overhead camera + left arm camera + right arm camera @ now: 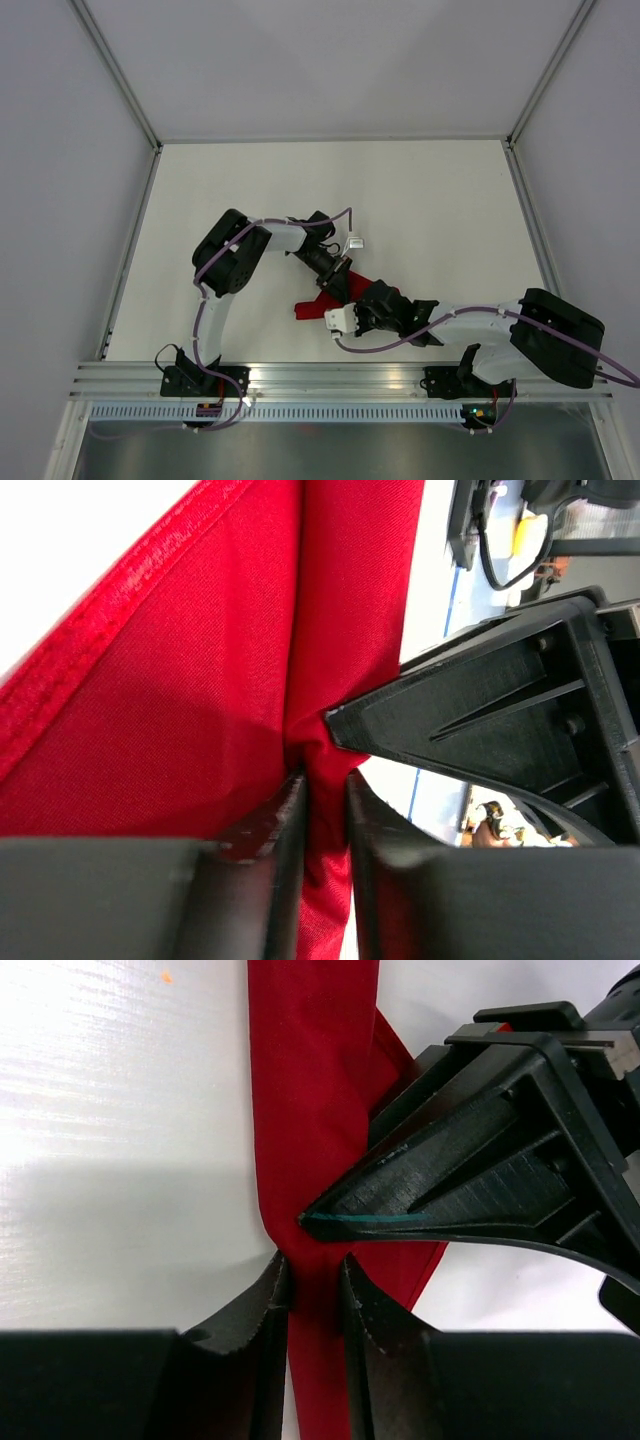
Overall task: Fold the napkin, place the utensils inside, and roll it up
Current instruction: Roll the napkin with the utensil
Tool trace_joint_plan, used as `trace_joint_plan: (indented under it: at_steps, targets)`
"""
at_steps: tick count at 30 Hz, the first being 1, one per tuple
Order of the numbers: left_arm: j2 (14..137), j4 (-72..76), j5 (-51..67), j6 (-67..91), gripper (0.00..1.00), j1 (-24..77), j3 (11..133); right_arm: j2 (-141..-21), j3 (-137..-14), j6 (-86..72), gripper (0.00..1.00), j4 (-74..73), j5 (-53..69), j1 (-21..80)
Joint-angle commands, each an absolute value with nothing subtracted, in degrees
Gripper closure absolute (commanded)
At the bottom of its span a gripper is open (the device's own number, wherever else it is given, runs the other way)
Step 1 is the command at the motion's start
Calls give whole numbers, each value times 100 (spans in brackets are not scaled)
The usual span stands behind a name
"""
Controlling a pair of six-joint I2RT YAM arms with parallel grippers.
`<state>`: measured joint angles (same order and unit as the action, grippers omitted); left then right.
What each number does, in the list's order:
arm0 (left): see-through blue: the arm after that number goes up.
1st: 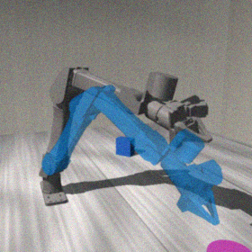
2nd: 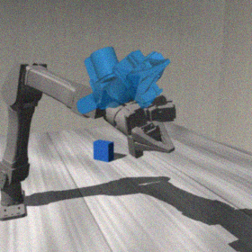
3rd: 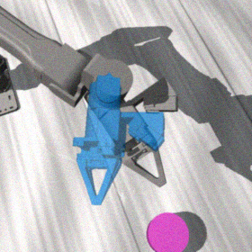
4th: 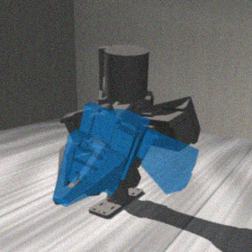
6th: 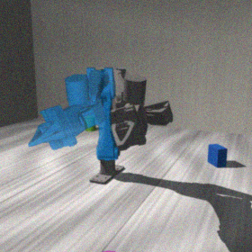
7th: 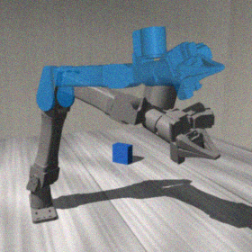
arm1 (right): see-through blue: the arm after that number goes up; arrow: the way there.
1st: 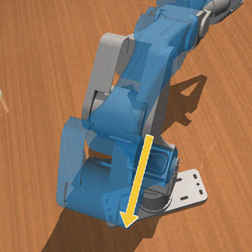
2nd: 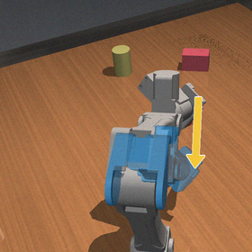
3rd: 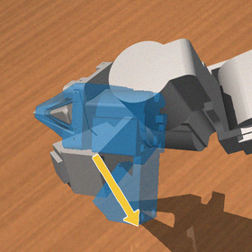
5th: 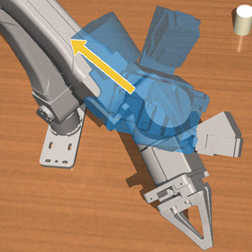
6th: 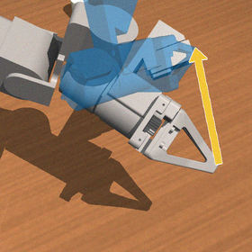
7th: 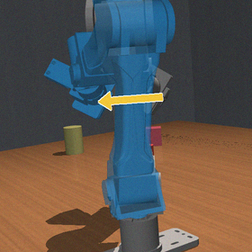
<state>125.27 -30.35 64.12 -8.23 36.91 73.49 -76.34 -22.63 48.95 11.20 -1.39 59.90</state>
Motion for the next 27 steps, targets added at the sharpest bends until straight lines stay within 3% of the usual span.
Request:
trace_joint_plan:
  at_steps: [1,5,8,9,19,27]
  targets:
    - [12569,-3155,5669,-1072,68,3612,7348,-7927,-2425,4773,89,459,-203,5968]
    - [12340,-3146,5616,-1020,62,3516,7392,-8007,-2715,4658,92,-26,482,5766]
    - [12147,-3111,5441,-906,51,3428,7383,-8086,-3022,4667,94,-535,851,5555]
    - [12103,-3085,5414,-888,43,3367,7383,-8103,-3076,4676,94,-693,913,5459]
    - [11005,-2163,4019,78,45,2848,7006,-8446,-3700,4807,95,-1538,1766,4914]
    - [8698,143,1007,1326,45,2681,5592,-9122,-4473,5053,95,-2371,2531,4431]
